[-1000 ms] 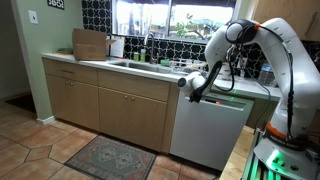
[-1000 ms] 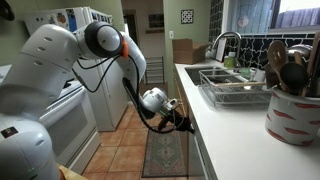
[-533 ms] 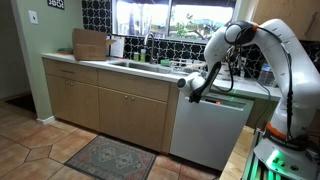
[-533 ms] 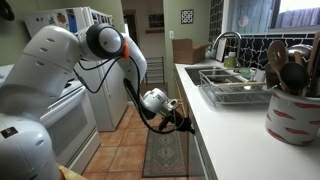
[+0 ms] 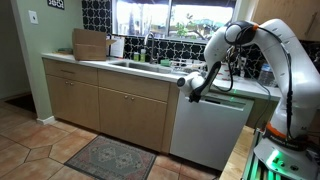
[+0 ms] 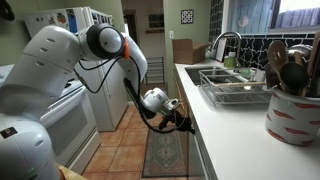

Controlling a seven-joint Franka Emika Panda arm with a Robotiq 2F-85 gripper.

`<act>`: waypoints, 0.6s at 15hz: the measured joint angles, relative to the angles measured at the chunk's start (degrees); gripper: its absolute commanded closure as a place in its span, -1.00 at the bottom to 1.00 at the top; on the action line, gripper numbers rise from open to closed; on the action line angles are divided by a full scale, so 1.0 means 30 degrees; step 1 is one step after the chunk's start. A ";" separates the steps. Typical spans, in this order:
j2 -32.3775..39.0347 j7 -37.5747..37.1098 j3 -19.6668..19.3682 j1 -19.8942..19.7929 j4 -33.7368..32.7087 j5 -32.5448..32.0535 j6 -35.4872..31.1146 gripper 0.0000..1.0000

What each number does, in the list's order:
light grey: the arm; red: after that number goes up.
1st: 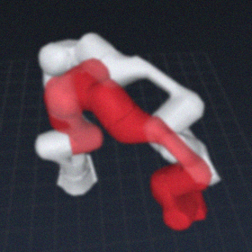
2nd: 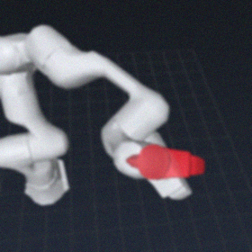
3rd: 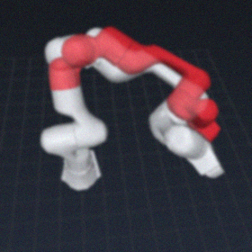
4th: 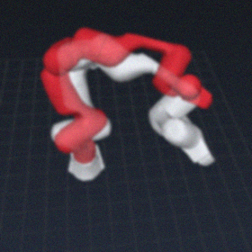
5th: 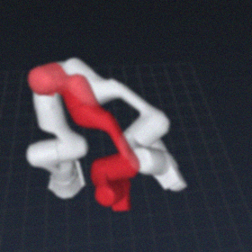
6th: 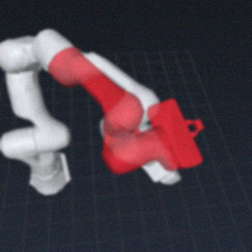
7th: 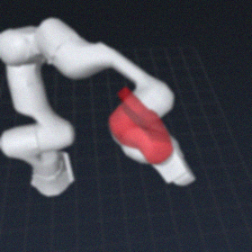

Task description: Push the second button from the left on the dish washing machine

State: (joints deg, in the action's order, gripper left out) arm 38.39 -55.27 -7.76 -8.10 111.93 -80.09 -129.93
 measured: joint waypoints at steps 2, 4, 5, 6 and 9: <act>0.0005 0.0573 0.0073 -0.0124 -0.0206 0.0663 -0.0015 1.00; 0.0026 0.1308 0.0127 -0.0237 -0.0462 0.1556 -0.0019 1.00; 0.0043 0.1694 0.0143 -0.0290 -0.0610 0.2024 -0.0019 1.00; 0.0057 0.2038 0.0146 -0.0327 -0.0745 0.2472 -0.0021 1.00; 0.0081 0.2965 0.0144 -0.0409 -0.1066 0.3687 -0.0022 1.00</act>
State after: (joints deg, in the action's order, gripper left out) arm 38.63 -46.37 -7.33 -9.33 108.74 -69.03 -129.99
